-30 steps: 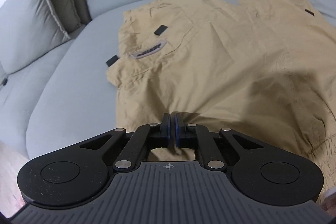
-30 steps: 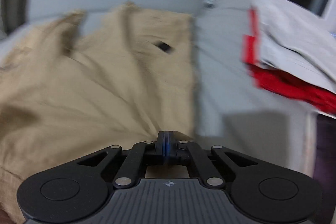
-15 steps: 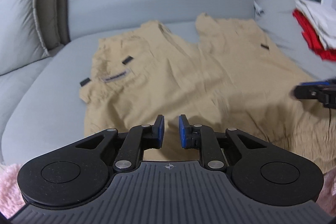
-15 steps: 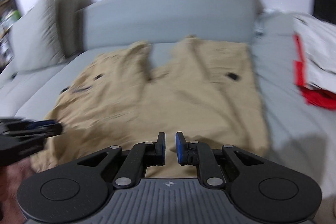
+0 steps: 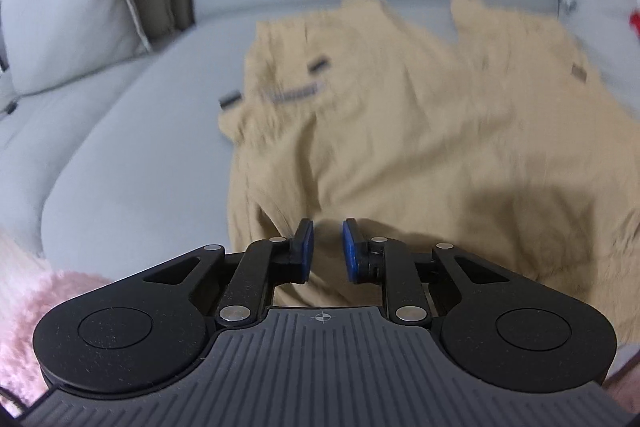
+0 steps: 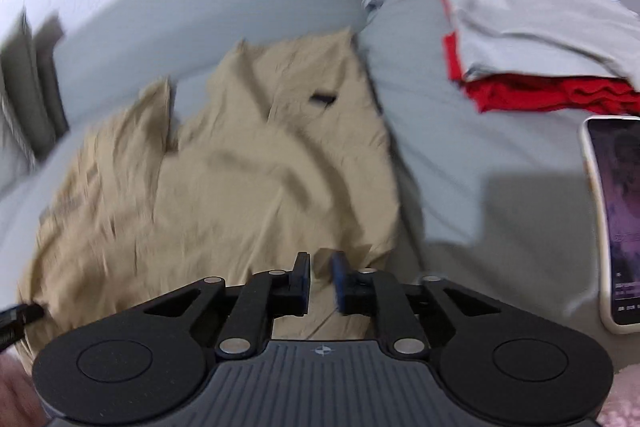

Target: Fold clothes

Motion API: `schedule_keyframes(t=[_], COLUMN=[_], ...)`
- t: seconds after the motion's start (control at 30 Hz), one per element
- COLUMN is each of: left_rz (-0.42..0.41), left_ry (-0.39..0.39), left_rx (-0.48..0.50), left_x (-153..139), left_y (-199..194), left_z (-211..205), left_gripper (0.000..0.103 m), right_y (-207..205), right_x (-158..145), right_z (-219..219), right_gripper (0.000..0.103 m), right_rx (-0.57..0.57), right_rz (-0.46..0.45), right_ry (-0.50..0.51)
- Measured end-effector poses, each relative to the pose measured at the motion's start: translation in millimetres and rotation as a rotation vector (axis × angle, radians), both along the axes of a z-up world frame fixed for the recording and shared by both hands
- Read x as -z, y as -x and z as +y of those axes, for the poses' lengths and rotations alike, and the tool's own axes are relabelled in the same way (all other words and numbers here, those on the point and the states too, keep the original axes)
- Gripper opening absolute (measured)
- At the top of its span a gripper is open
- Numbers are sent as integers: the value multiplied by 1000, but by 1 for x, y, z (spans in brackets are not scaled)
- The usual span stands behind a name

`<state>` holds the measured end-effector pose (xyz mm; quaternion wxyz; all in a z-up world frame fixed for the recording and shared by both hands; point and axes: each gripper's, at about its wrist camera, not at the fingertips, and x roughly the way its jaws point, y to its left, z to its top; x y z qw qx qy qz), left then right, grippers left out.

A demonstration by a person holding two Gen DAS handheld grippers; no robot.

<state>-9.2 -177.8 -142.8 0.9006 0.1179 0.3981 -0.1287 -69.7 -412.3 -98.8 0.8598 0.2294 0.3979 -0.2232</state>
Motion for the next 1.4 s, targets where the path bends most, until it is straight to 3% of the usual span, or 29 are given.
schedule_keyframes(t=[0.1, 0.37, 0.6, 0.8, 0.9, 1.0, 1.07, 1.1, 1.13, 1.17, 1.23, 1.3, 1.37, 1.4], left_rz=[-23, 68, 109, 107, 109, 123, 110, 96, 79, 72, 87, 110, 114, 111], left_ry=[42, 156, 154, 96, 73, 2, -15, -17, -26, -33, -28, -19, -16, -12], left_rx=[21, 130, 182, 228, 251, 242, 214, 211, 209, 201, 185, 176, 167, 162], left_x=[-5, -16, -17, 14, 38, 73, 88, 90, 91, 91, 91, 91, 87, 85], left_y=[-1, -39, -117, -181, -201, -212, -214, -213, -212, -212, -216, -220, -222, -222], left_z=[-3, -36, -111, -189, -223, -247, -247, -245, -244, -243, -241, -240, -240, -240], left_gripper=[29, 29, 32, 32, 22, 13, 14, 14, 14, 14, 15, 14, 15, 15], right_y=[-1, -45, -138, -197, -220, -233, -239, -240, -240, -237, -232, -214, -209, -209], right_x=[-5, -3, 6, 38, 58, 78, 89, 94, 94, 94, 98, 102, 90, 79], right_z=[-2, -10, -73, -98, -104, -107, -107, -109, -112, -124, -145, -183, -182, -173], right_gripper=[22, 22, 27, 28, 28, 27, 17, 16, 15, 15, 0, 0, 0, 7], right_rx=[32, -55, -79, -165, -238, -296, -331, -350, -337, -235, -80, 23, 42, 31], right_rz=[-50, -60, -143, -143, -124, -92, -58, -22, -13, 42, 142, 133, 76, 13], right_ry=[-17, 2, -18, 44, 117, 121, 148, 226, 241, 303, 392, 241, 212, 234])
